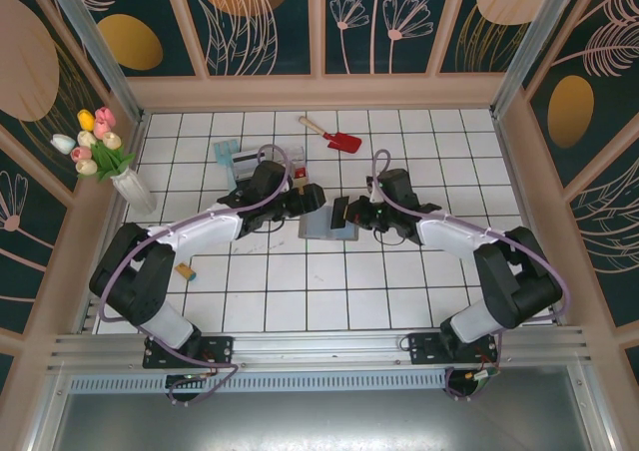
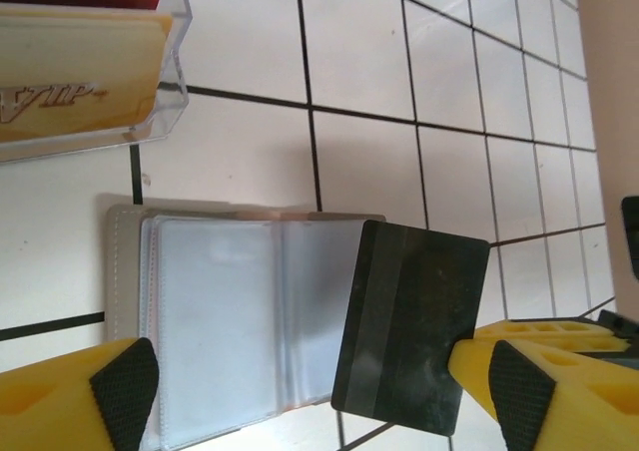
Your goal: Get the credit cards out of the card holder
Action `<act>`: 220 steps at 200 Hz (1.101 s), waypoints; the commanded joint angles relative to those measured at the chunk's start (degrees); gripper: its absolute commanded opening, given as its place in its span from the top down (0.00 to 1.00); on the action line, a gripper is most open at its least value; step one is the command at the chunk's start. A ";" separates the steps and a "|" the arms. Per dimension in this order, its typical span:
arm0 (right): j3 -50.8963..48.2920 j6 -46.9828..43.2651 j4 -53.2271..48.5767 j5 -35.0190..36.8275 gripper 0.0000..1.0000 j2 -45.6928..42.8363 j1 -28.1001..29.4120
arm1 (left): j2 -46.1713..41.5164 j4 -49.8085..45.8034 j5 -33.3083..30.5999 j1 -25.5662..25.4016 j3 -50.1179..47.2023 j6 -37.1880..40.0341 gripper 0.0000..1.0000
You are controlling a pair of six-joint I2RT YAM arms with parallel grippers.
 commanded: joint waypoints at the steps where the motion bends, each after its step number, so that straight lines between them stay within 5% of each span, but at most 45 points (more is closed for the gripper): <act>1: -0.11 -2.67 -3.44 -2.36 1.00 -0.95 -0.83 | -1.21 0.57 -0.17 0.63 1.27 -0.42 0.10; 48: -1.52 -1.03 2.50 -6.91 1.00 -4.72 -3.21 | -2.38 7.76 6.74 0.95 -1.44 -3.19 0.08; 95: -7.22 9.57 24.59 -18.21 1.00 -10.26 -7.84 | -3.93 22.55 15.65 2.04 -5.89 -11.70 0.06; 163: -11.33 24.11 49.15 -23.81 1.00 -11.31 -8.77 | -1.97 36.53 24.50 1.59 -4.38 -16.53 0.39; 188: -11.49 24.75 50.52 -24.09 1.00 -11.31 -8.76 | -1.37 40.71 25.48 1.61 -4.48 -18.09 0.58; 220: -11.92 25.18 50.90 -24.72 1.00 -11.41 -8.73 | -0.67 46.25 28.38 1.61 -3.23 -20.38 0.67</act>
